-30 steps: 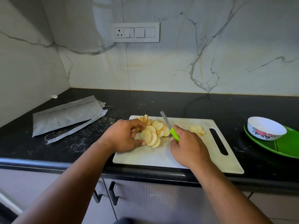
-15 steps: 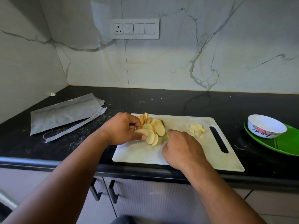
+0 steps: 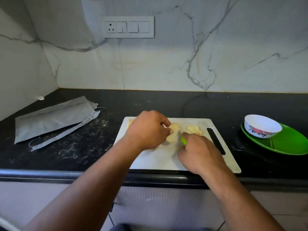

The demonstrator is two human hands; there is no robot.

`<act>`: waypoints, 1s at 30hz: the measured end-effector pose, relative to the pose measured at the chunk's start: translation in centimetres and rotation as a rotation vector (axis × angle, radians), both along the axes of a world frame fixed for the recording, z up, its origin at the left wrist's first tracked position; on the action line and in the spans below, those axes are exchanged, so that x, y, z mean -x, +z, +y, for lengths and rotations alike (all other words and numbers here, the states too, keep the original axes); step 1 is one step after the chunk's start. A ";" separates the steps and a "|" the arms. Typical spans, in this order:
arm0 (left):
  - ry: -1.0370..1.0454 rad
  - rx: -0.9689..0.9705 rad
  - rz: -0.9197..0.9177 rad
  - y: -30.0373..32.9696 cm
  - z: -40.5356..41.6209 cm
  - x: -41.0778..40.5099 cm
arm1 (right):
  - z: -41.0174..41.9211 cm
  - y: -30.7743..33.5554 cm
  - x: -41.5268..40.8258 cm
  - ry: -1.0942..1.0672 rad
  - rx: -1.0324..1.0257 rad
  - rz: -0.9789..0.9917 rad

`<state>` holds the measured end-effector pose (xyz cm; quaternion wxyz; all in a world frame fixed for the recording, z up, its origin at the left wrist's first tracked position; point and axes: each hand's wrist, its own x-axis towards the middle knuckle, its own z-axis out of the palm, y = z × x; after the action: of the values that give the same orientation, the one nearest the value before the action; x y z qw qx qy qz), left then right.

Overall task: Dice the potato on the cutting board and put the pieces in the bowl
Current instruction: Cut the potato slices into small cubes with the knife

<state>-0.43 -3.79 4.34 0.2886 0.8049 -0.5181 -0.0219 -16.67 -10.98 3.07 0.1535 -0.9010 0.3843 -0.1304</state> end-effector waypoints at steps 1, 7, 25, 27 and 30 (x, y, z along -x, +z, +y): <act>0.025 -0.041 -0.018 -0.1 -0.9 0.6 | -0.2 0.0 0.6 -0.011 0.001 0.009; 0.065 -0.223 -0.176 -0.6 -4.1 2.2 | -1.6 -0.5 3.8 -0.095 0.069 0.023; -0.116 -0.342 -0.332 -1.9 -4.5 0.9 | -1.5 -0.8 4.8 -0.089 0.172 -0.077; -0.072 -0.318 -0.294 -2.0 -4.6 0.9 | -1.4 -0.8 4.6 -0.082 0.179 -0.102; -0.044 -0.340 -0.295 -1.9 -5.0 1.0 | -1.4 -0.4 4.2 -0.066 0.191 -0.103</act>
<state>-1.44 -8.75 2.48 0.0693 0.8248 -0.5611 0.0026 -20.85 -12.34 2.66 0.0822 -0.8904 0.3913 -0.2174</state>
